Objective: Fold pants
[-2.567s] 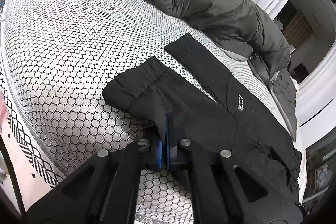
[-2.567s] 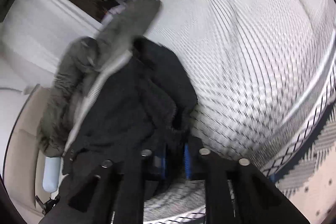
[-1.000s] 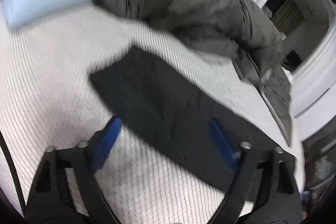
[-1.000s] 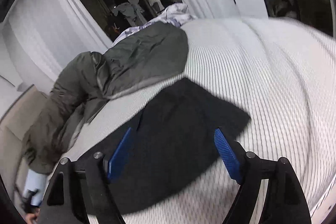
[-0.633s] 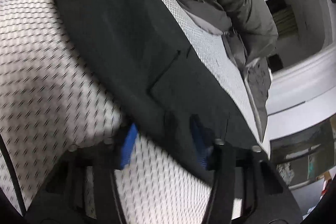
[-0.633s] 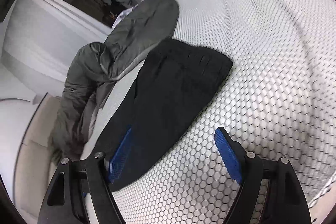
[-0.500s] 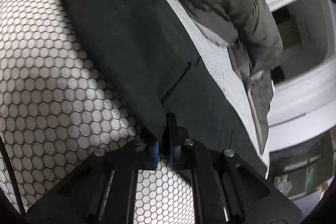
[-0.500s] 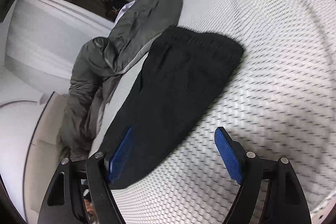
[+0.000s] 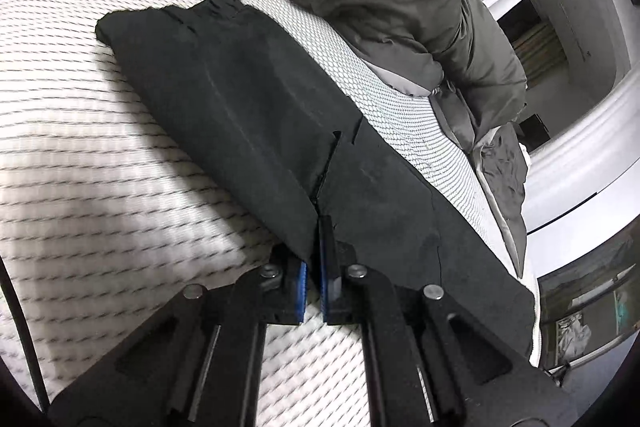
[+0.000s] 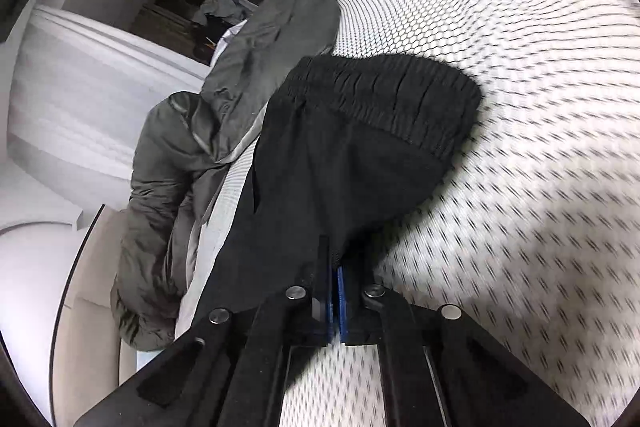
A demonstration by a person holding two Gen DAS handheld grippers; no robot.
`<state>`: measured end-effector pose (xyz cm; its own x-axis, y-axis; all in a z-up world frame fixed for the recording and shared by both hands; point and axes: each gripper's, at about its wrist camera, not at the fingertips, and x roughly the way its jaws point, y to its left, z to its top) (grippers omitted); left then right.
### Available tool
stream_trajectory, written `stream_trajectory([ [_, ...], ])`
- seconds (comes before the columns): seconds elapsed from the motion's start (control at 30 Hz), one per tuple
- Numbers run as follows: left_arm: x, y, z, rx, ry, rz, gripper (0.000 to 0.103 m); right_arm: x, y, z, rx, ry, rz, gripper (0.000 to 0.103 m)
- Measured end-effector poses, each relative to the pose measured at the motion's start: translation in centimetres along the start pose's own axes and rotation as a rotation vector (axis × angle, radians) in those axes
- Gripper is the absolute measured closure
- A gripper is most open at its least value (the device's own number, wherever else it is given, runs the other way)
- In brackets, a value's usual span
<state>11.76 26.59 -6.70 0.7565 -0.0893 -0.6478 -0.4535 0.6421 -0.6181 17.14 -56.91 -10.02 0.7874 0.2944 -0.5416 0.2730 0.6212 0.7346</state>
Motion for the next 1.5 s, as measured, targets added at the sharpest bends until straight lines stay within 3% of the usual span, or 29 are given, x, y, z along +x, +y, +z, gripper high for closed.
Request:
stream_trajectory([
  [0.2, -5.4, 2.6, -2.6, 0.010, -0.046, 0.044, 0.101, -3.9, -0.5, -3.6, -0.114, 0.073, 0.000, 0.102],
  [0.27, -6.4, 4.0, -2.9, -0.009, -0.052, 0.044, 0.101, -4.2, -0.9, -4.1, -0.105, 0.119, 0.032, 0.097],
  [0.3, -6.4, 4.6, -2.9, -0.029, -0.043, 0.036, 0.101, -4.1, -1.0, -4.2, -0.083, 0.130, 0.046, 0.088],
  [0.33, -6.3, 5.0, -2.9, -0.040, -0.037, 0.029, 0.101, -4.2, -1.3, -4.0, -0.058, 0.131, 0.056, 0.070],
  [0.4, -5.9, 5.1, -2.9, -0.038, -0.033, 0.040, 0.101, -4.3, -2.0, -3.3, -0.009, 0.110, 0.075, 0.050],
  [0.5, -5.5, 4.9, -3.1, -0.031, -0.029, 0.061, 0.101, -3.2, -2.1, -2.3, 0.022, 0.091, 0.076, 0.050],
  [0.63, -5.5, 4.8, -3.3, -0.031, -0.033, 0.058, 0.101, -0.8, -1.1, -1.6, -0.044, 0.069, -0.001, 0.086],
  [0.77, -6.6, 4.8, -3.4, -0.027, -0.051, 0.036, 0.101, -2.3, -0.2, -2.5, -0.097, 0.064, -0.032, 0.100],
  [0.9, -8.4, 5.5, -3.6, -0.002, -0.075, 0.056, 0.100, -6.3, -0.2, -4.2, -0.166, 0.067, -0.029, 0.100],
  [0.97, -8.1, 5.3, -3.3, 0.012, -0.067, 0.082, 0.099, -6.5, -0.2, -4.3, -0.200, 0.081, -0.063, 0.092],
  [1.0, -8.2, 5.3, -3.2, 0.016, -0.073, 0.104, 0.099, -6.5, -0.4, -4.1, -0.187, 0.078, -0.068, 0.083],
  [1.03, -8.4, 5.1, -3.2, 0.027, -0.080, 0.119, 0.096, -6.6, -0.7, -3.9, -0.161, 0.072, -0.063, 0.069],
  [1.1, -9.3, 4.5, -3.2, 0.062, -0.122, 0.185, 0.081, -7.2, -1.6, -3.1, -0.083, 0.040, -0.050, 0.060],
  [1.17, -10.3, 3.8, -3.3, 0.088, -0.169, 0.244, 0.048, -8.0, -1.9, -2.7, -0.058, -0.003, -0.088, 0.052],
  [1.2, -10.8, 3.5, -3.4, 0.096, -0.185, 0.253, 0.040, -8.7, -1.8, -2.4, -0.078, -0.048, -0.150, 0.047],
  [1.3, -11.7, 2.3, -3.2, 0.116, -0.182, 0.205, 0.025, -10.1, -1.1, -1.7, -0.152, -0.129, -0.229, 0.035],
  [1.37, -11.8, 0.9, -3.4, 0.156, -0.183, 0.167, 0.006, -10.8, -0.3, -1.1, -0.200, -0.167, -0.238, 0.031],
  [1.4, -11.6, -0.1, -3.4, 0.184, -0.179, 0.145, 0.000, -10.8, -0.1, -0.8, -0.222, -0.175, -0.235, 0.025],
  [1.43, -11.2, -1.3, -3.4, 0.207, -0.174, 0.126, 0.001, -10.5, 0.5, -0.4, -0.253, -0.168, -0.220, 0.020],
  [1.5, -9.9, -4.2, -3.3, 0.278, -0.143, 0.110, 0.001, -9.1, 1.8, 0.4, -0.320, -0.129, -0.189, 0.019],
])
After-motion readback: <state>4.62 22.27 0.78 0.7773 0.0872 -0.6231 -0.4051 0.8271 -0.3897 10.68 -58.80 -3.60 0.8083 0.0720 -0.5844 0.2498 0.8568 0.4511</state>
